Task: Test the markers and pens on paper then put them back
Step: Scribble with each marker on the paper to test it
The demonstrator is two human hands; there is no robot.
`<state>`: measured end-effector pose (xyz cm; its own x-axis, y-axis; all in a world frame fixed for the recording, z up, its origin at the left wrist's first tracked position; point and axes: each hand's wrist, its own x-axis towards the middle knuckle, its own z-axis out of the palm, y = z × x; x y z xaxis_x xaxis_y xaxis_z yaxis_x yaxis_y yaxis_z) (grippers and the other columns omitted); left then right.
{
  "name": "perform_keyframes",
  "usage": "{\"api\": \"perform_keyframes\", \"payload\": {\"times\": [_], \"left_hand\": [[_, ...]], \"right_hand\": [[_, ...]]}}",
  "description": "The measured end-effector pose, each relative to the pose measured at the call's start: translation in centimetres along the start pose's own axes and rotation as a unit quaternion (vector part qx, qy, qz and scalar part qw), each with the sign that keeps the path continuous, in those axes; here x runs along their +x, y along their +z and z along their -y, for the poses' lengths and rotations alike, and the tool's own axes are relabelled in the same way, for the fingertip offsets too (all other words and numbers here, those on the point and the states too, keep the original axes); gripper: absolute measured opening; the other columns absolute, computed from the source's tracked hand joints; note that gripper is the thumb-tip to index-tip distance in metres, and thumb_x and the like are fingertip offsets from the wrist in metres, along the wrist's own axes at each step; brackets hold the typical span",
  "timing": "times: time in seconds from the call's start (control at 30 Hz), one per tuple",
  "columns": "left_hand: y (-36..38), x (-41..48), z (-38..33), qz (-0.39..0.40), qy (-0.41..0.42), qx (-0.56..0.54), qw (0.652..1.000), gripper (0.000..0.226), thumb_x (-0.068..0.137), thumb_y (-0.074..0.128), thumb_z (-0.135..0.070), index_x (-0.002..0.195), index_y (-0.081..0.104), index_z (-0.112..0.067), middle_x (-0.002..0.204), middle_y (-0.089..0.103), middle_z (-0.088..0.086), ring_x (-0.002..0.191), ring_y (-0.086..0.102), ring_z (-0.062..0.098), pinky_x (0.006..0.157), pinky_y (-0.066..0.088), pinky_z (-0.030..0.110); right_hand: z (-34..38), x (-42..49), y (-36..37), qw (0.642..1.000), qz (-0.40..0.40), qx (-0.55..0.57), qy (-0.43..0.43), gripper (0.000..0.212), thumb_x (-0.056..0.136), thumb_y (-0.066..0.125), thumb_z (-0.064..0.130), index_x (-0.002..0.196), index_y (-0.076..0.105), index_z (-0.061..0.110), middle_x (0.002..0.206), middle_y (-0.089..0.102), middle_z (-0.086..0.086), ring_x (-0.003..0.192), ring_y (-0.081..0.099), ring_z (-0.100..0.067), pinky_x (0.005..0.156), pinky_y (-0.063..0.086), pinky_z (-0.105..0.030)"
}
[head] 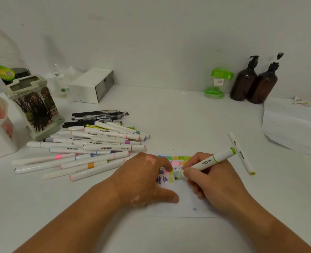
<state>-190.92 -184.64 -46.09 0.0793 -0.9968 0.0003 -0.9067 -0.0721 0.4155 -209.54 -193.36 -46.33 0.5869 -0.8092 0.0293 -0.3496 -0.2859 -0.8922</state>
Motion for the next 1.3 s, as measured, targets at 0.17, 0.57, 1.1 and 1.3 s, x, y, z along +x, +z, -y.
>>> {"api": "perform_keyframes", "payload": {"times": [0.17,0.57,1.1,1.3], "left_hand": [[-0.14,-0.16,-0.12,-0.001,-0.002,-0.006,1.000,0.075,0.060,0.076,-0.076,0.124,0.060,-0.040,0.098,0.061,-0.017,0.085,0.056,0.001,0.075,0.049,0.018],[-0.50,-0.25,-0.44,0.009,-0.006,-0.011,1.000,0.076,0.060,0.076,-0.075,0.125,0.060,-0.038,0.094,0.057,-0.017,0.084,0.056,0.001,0.078,0.052,0.022],[-0.33,-0.17,-0.31,0.003,-0.011,-0.013,1.000,0.076,0.057,0.077,-0.077,0.122,0.060,-0.042,0.087,0.051,-0.022,0.076,0.051,-0.006,0.061,0.033,0.005],[-0.40,-0.16,-0.41,0.007,-0.012,-0.017,1.000,0.075,0.057,0.076,-0.076,0.122,0.060,-0.041,0.090,0.052,-0.021,0.078,0.052,-0.005,0.062,0.036,0.008]], "right_hand": [[0.15,-0.17,-0.09,1.000,0.001,-0.023,-0.020,0.003,0.075,0.073,0.030,0.078,0.072,0.029,0.052,0.061,0.007,0.045,0.052,-0.008,0.042,0.038,-0.019],[-0.07,-0.12,-0.27,0.998,-0.015,-0.060,-0.008,0.008,0.076,0.079,0.025,0.077,0.074,0.031,0.055,0.062,0.013,0.048,0.052,0.000,0.042,0.035,-0.013],[0.34,-0.13,-0.71,0.998,0.016,-0.053,-0.027,0.014,0.065,0.068,0.036,0.077,0.075,0.032,0.061,0.064,0.014,0.054,0.052,0.001,0.046,0.037,-0.014],[0.34,-0.20,-0.78,0.998,0.032,-0.047,-0.039,0.014,0.078,0.076,0.018,0.077,0.076,0.033,0.061,0.065,0.017,0.055,0.055,0.001,0.046,0.036,-0.010]]}}
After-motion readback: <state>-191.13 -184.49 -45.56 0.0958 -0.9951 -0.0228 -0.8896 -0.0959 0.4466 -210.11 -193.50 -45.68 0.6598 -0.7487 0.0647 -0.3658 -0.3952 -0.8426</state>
